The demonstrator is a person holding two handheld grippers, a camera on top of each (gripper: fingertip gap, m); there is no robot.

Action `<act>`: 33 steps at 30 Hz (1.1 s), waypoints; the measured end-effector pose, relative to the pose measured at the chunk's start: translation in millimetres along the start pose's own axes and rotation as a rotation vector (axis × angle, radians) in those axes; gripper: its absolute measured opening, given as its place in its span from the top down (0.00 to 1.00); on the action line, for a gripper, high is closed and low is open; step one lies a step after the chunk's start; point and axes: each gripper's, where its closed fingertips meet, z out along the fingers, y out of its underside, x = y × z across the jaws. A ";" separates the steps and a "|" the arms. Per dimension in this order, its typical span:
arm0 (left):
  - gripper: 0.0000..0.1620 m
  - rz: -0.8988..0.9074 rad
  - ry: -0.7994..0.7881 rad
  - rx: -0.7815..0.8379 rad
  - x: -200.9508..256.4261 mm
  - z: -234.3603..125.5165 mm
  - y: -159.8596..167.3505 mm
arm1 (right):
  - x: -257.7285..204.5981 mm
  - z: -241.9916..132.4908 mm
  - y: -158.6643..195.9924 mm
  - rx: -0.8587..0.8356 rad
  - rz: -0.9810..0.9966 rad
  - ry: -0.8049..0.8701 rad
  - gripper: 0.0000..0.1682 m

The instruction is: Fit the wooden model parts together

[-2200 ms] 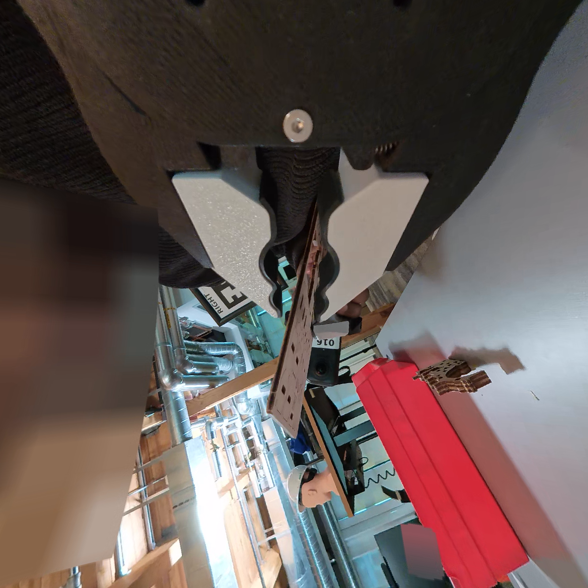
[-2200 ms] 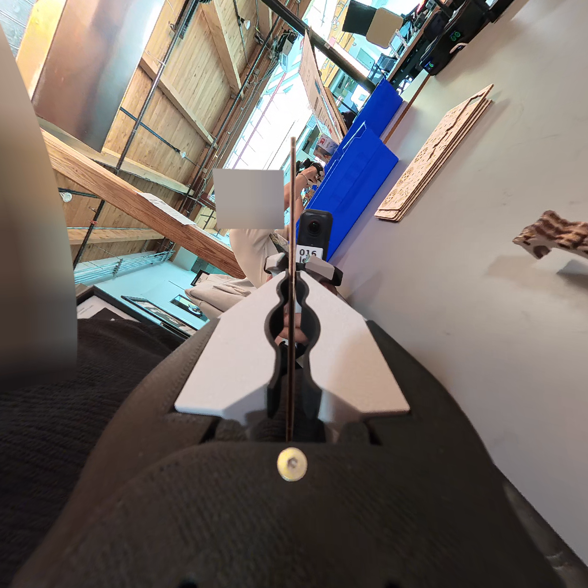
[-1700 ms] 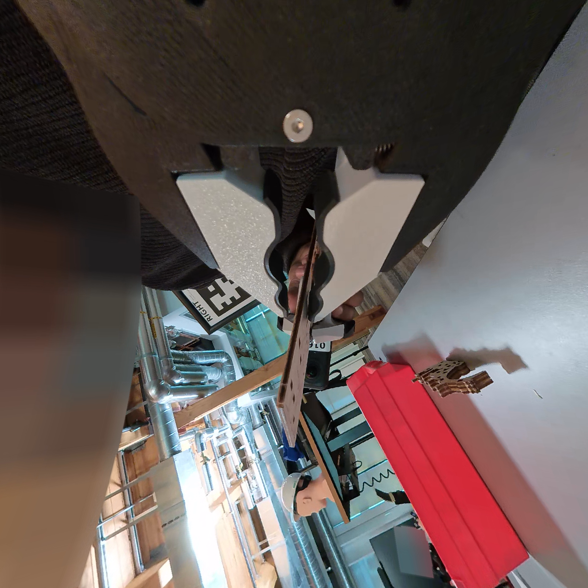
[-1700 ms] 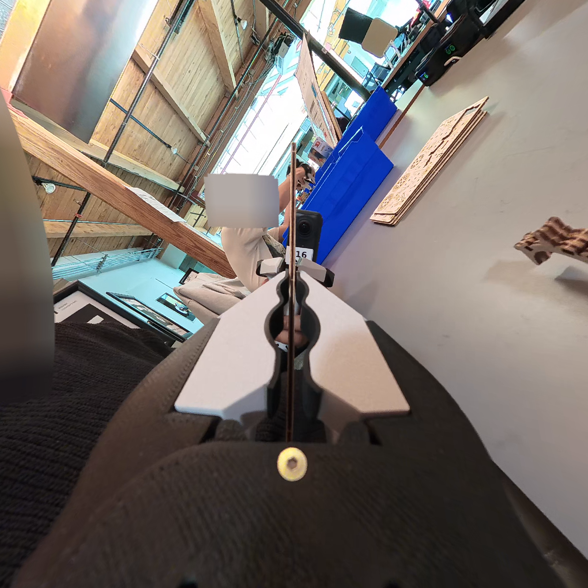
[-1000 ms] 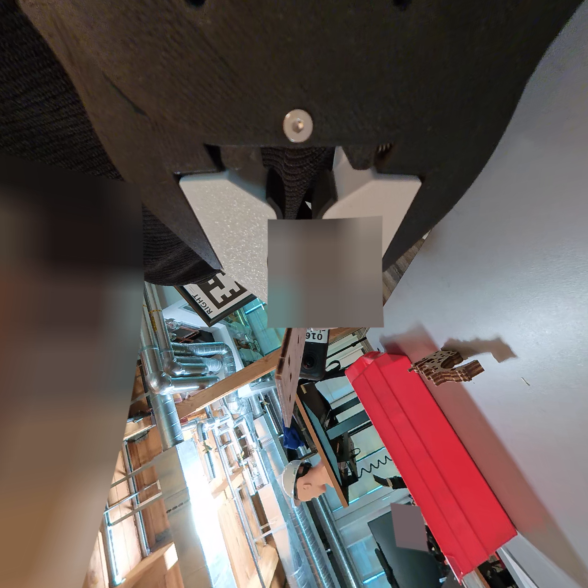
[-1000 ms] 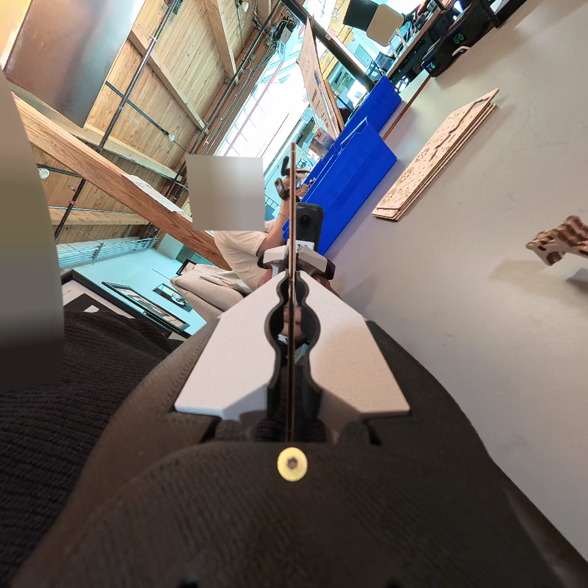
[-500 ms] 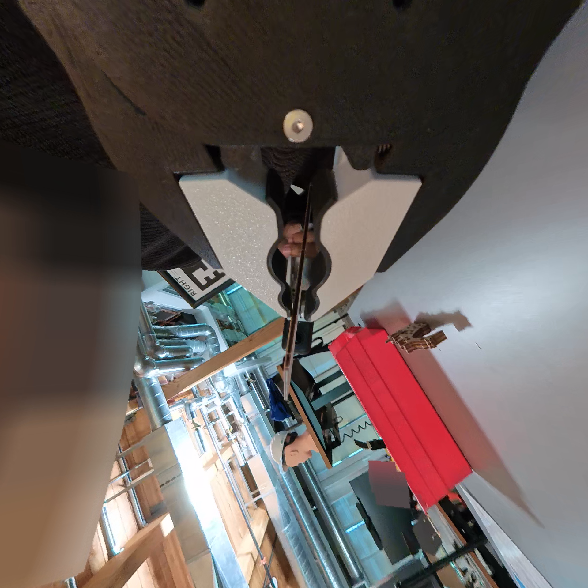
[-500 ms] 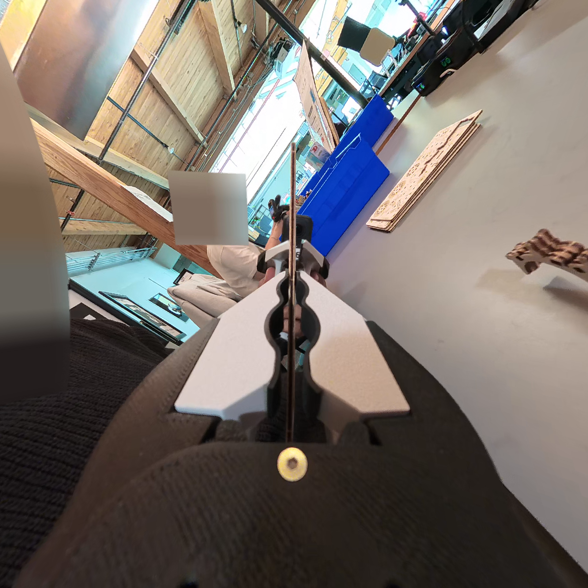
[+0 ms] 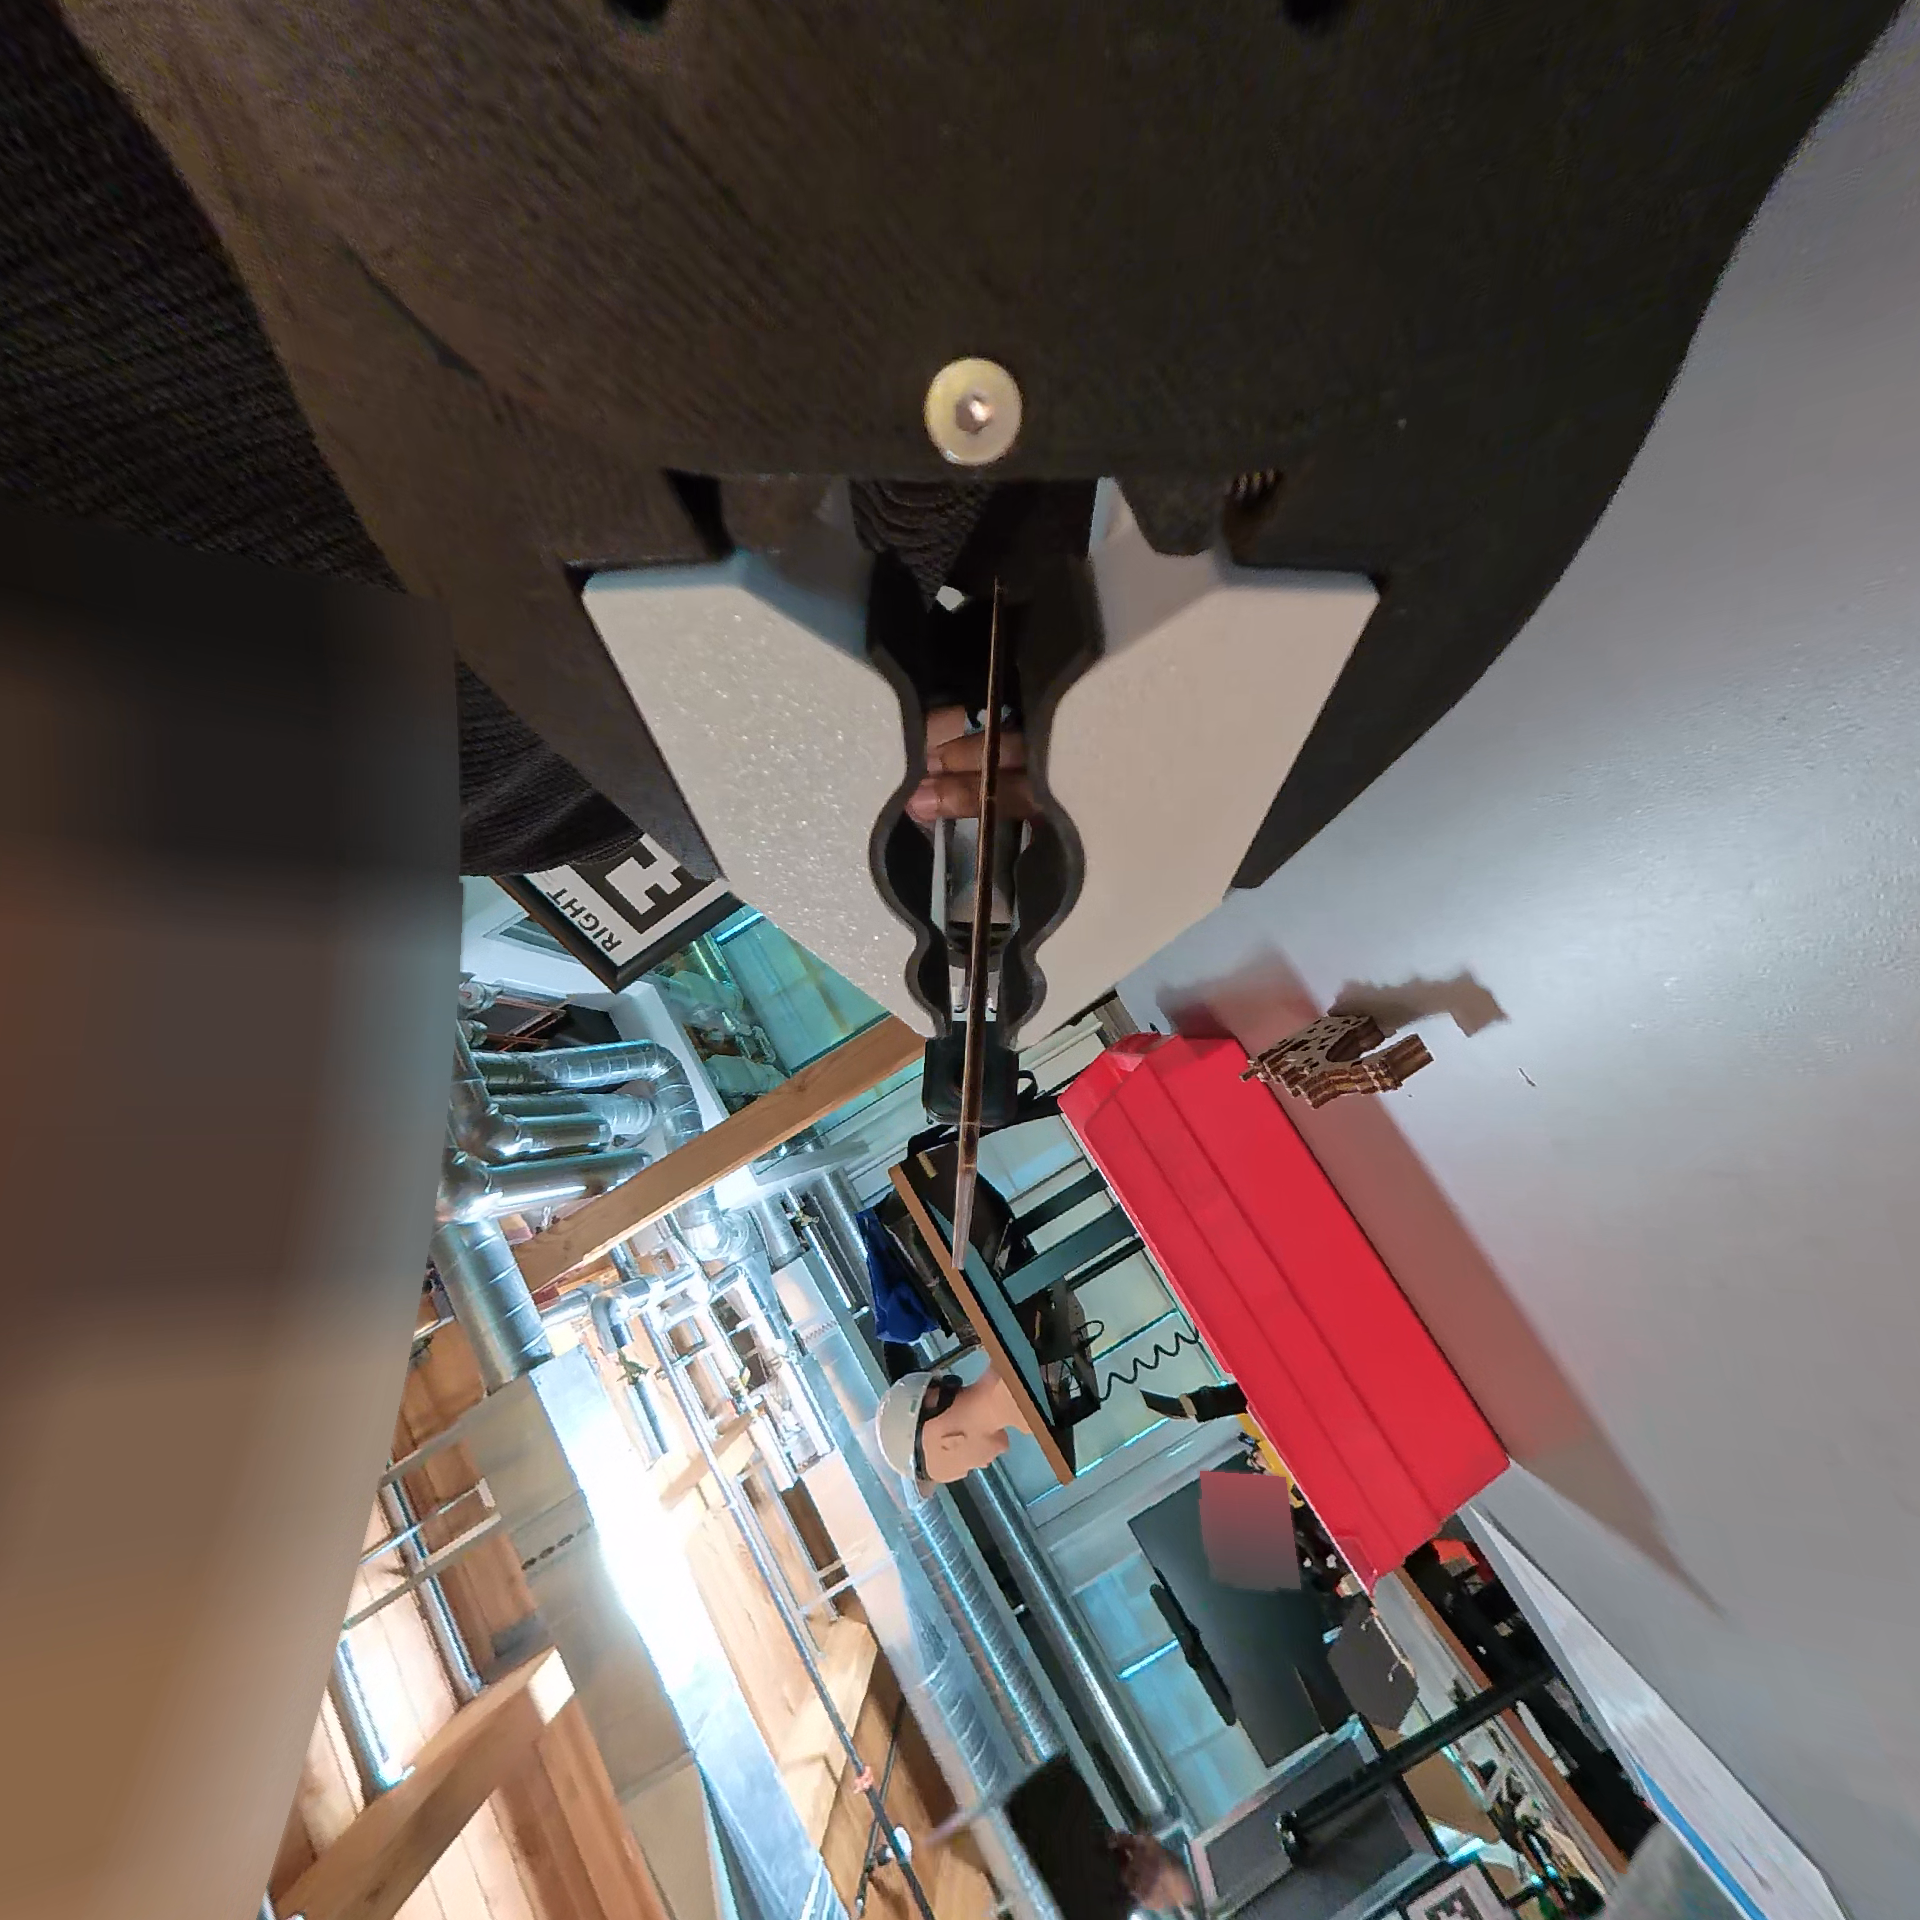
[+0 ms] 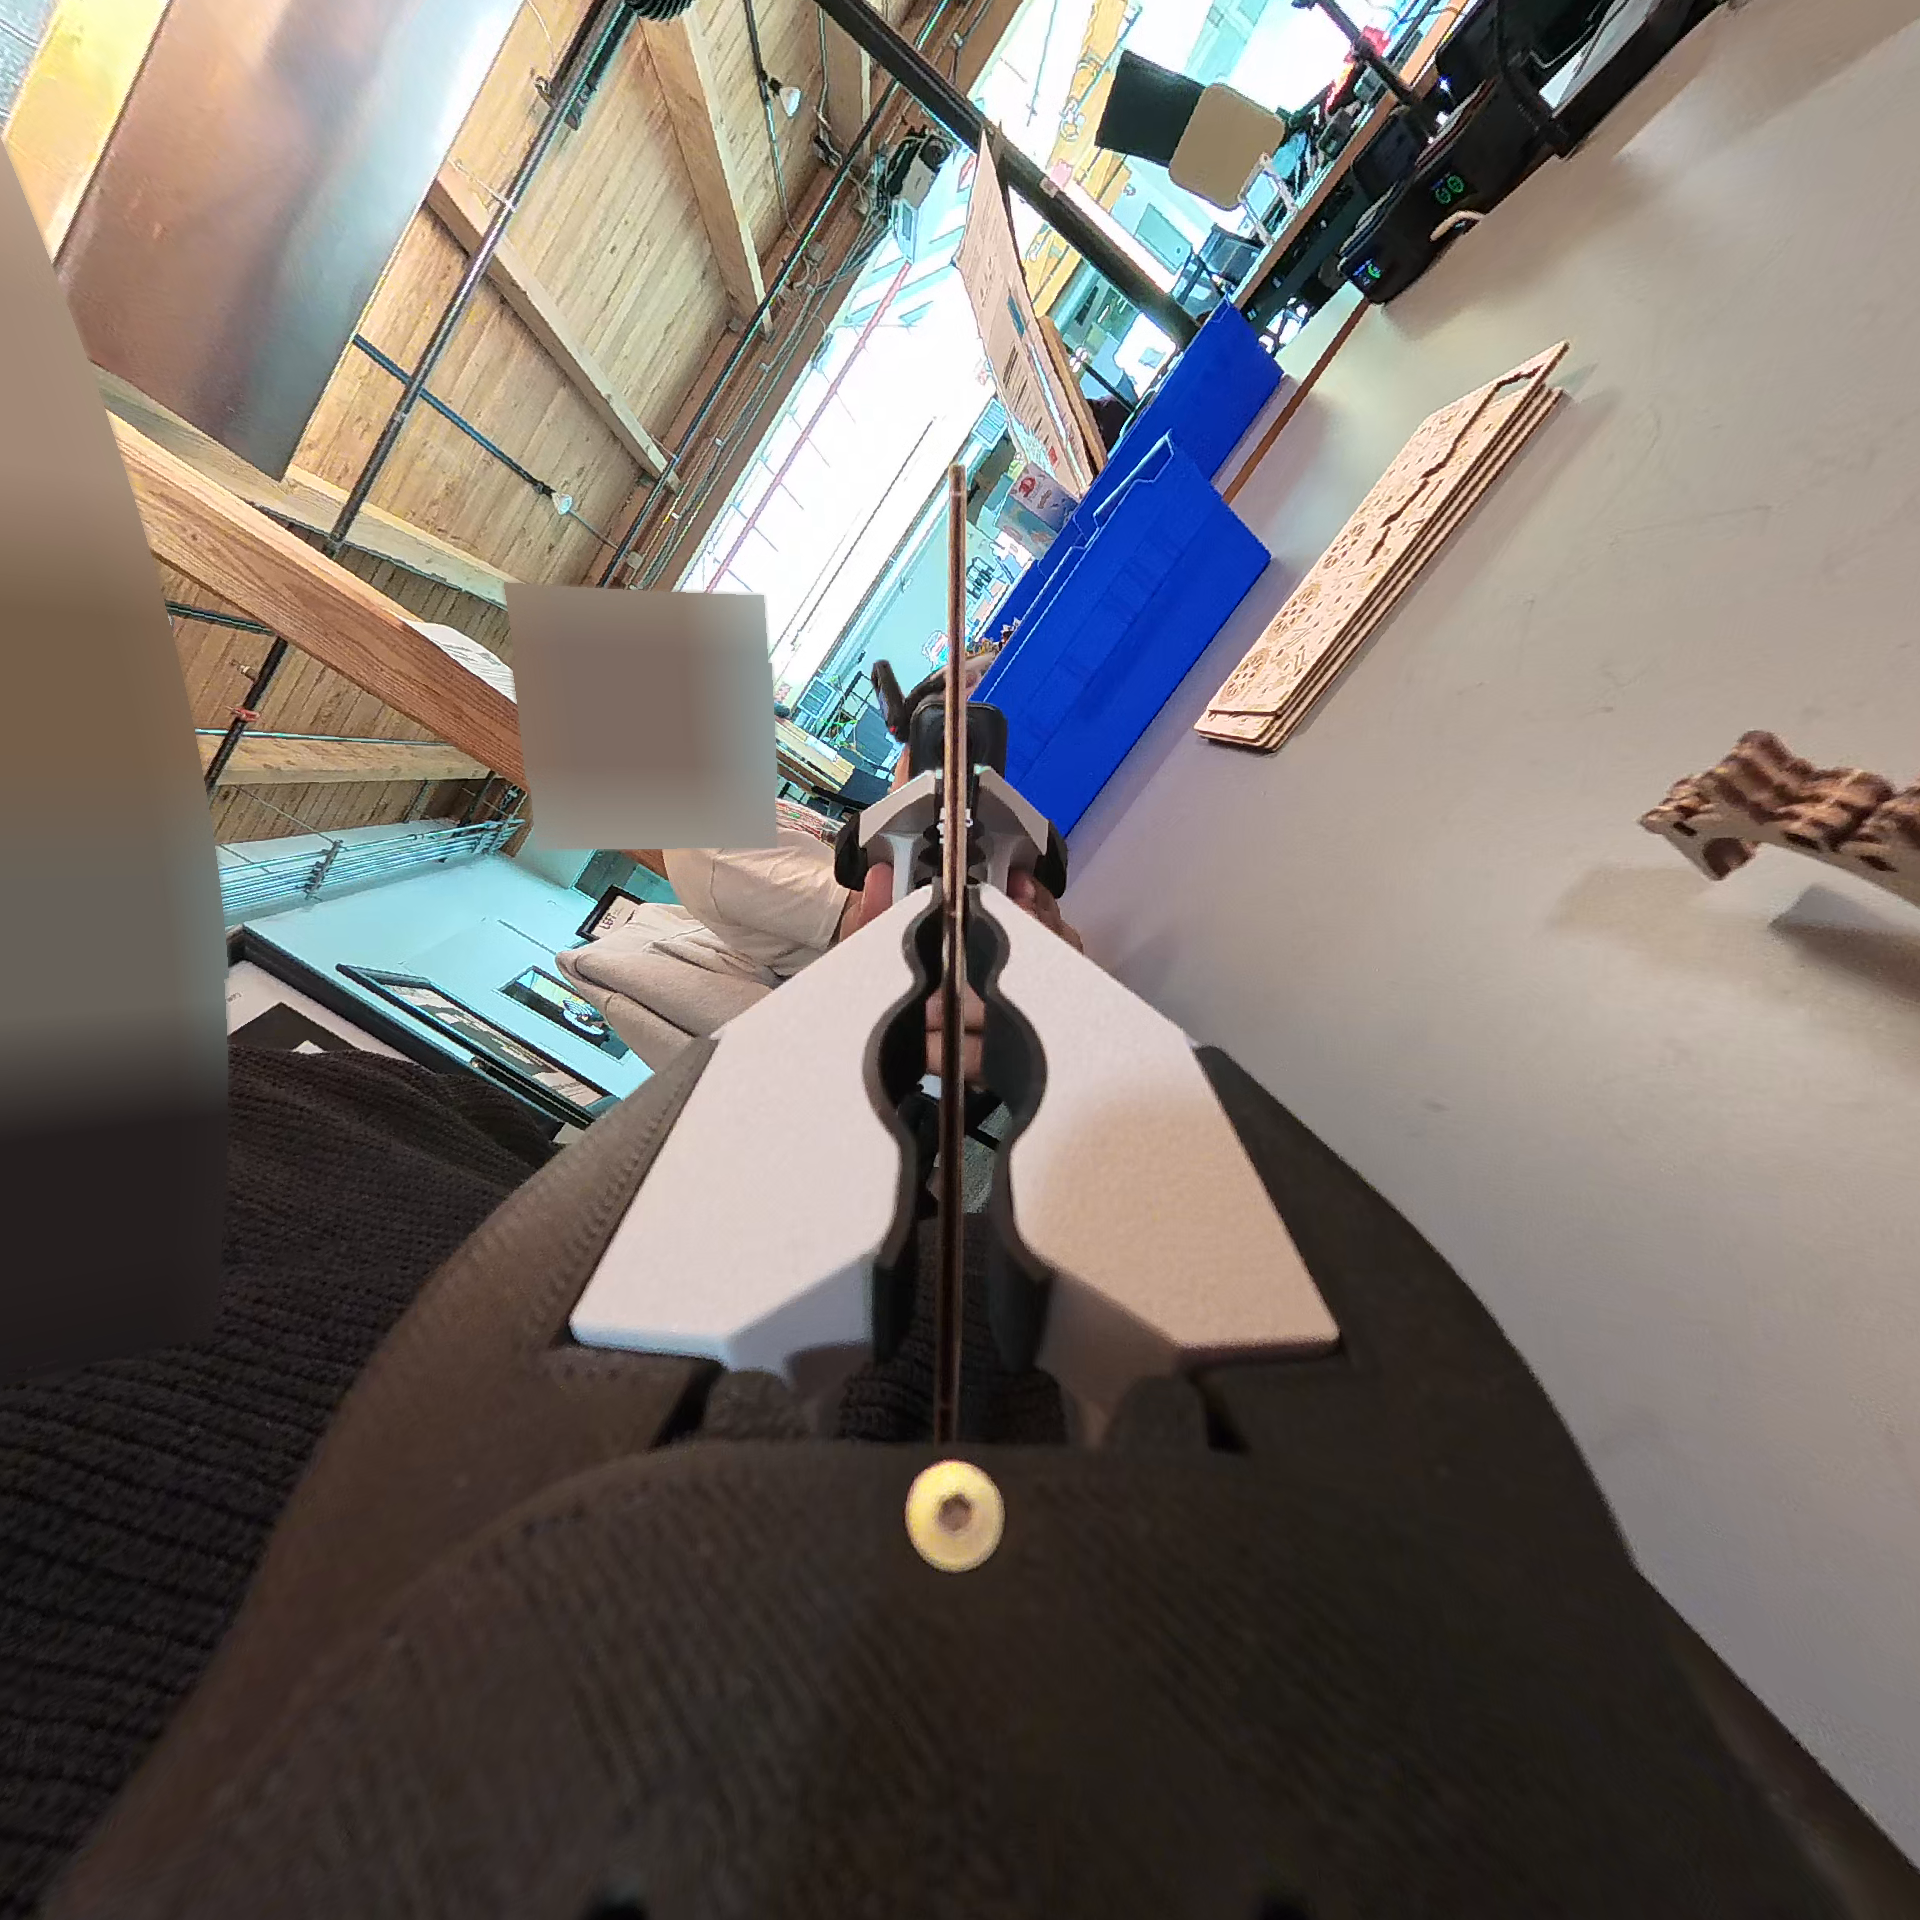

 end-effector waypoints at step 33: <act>0.99 -0.059 0.033 -0.039 0.9 9.7 14.3 | 12.0 13.5 18.9 -0.087 -0.010 0.000 0.99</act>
